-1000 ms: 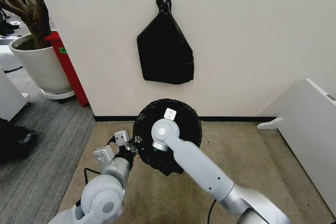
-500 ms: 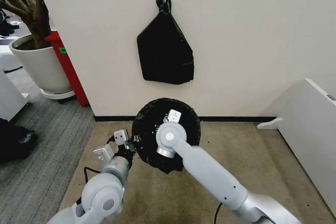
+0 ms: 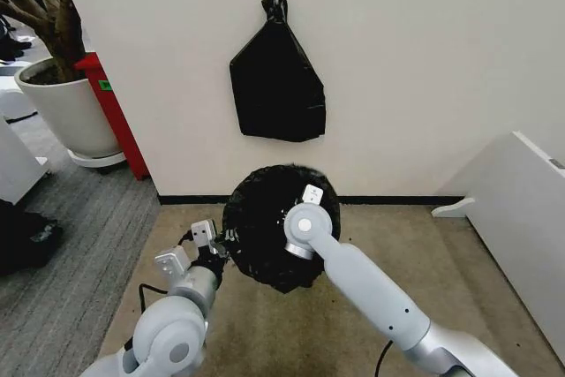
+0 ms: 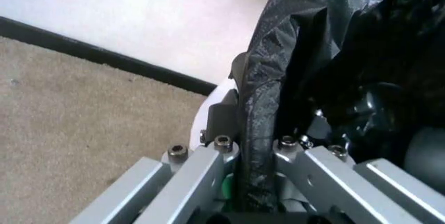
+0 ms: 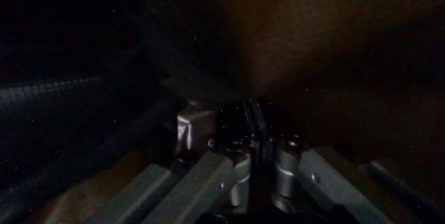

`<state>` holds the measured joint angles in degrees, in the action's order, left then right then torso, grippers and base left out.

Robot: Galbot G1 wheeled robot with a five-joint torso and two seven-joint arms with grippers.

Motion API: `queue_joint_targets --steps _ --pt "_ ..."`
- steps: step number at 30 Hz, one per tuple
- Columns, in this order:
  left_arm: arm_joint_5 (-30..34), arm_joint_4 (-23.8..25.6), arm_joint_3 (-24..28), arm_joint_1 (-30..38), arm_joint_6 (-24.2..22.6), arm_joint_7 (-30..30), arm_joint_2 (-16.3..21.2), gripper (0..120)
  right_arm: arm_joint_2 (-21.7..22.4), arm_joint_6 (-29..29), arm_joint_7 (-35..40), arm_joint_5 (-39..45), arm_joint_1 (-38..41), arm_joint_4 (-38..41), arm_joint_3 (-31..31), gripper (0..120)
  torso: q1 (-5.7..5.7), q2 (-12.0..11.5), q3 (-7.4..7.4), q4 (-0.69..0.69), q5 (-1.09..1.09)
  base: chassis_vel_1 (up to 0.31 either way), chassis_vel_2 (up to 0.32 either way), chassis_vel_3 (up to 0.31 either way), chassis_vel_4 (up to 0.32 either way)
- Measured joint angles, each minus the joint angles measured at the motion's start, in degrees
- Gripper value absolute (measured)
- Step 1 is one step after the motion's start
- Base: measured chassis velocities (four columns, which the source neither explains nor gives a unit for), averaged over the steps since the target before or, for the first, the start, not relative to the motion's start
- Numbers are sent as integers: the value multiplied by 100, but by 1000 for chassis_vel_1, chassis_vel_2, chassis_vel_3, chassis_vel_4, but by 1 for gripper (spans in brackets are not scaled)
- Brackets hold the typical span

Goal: Place the garbage bag over the trash bin.

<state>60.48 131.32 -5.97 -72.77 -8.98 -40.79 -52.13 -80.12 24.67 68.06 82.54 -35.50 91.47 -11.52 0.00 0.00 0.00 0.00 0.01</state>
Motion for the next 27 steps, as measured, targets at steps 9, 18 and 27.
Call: queue_joint_targets --steps 9,18,27 --pt "-30 -75 -1 -32 6 -9 -89 1 128 -133 296 183 0 630 -287 0 0 0 0 0 -1 0 0 0 0" --pt "-32 -187 28 43 6 -10 -135 1 164 -215 555 507 -16 1031 -585 0 0 0 0 0 0 0 0 0 0" --pt "-8 -150 41 82 6 -10 -139 1 49 -85 479 391 -152 573 -682 0 0 0 0 0 0 0 0 0 0"
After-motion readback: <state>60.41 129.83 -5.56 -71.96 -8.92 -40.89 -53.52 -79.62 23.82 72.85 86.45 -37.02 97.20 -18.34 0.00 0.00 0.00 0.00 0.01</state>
